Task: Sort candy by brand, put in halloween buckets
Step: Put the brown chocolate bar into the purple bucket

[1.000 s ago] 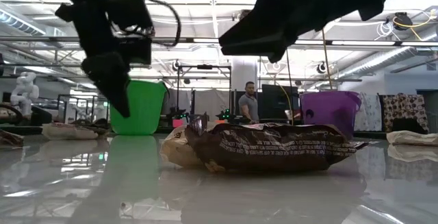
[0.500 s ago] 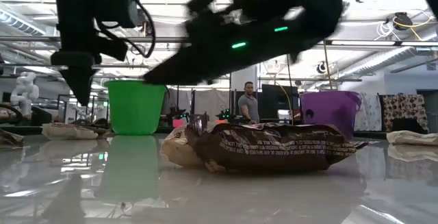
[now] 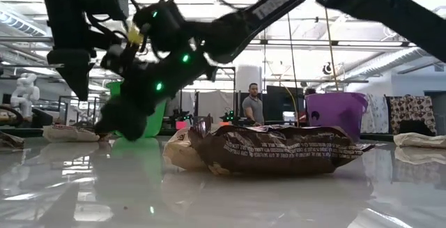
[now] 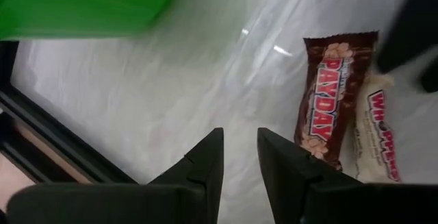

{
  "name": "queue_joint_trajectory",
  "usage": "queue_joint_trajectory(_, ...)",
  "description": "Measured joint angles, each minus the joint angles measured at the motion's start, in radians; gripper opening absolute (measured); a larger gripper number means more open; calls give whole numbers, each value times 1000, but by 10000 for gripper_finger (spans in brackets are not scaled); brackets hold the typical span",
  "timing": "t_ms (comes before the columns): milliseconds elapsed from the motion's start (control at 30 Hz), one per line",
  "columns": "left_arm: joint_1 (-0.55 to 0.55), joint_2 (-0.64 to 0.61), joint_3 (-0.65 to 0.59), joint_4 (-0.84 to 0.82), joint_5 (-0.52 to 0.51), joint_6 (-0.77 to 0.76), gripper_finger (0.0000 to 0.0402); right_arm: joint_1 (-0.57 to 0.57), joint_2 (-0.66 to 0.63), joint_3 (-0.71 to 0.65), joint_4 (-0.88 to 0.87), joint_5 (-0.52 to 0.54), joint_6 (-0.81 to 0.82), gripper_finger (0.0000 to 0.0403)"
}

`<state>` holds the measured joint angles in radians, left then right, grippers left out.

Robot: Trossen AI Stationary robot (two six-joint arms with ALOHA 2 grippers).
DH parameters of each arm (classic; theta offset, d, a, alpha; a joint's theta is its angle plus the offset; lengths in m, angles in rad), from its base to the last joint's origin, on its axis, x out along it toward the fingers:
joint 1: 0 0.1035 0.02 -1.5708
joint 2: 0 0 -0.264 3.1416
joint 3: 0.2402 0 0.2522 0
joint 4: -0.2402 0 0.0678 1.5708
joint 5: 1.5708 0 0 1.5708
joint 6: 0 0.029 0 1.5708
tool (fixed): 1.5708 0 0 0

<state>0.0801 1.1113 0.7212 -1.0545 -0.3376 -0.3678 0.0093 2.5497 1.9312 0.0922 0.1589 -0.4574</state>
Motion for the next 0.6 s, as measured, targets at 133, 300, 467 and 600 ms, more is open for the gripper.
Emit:
queue_joint_trajectory(133,-13,-27,-1,-2,-5,-19,98,-16,35,48,-1,-1,-5,148)
queue_joint_trajectory(300,-25,-65,-2,3,-6,-18,98,-60,37,47,-21,-10,88,148)
queue_joint_trajectory(467,-25,-92,-2,2,-7,-17,98,-88,42,48,-72,-33,147,148)
queue_joint_trajectory(600,-25,-103,-2,4,-10,-12,98,-100,46,49,-81,-48,202,148)
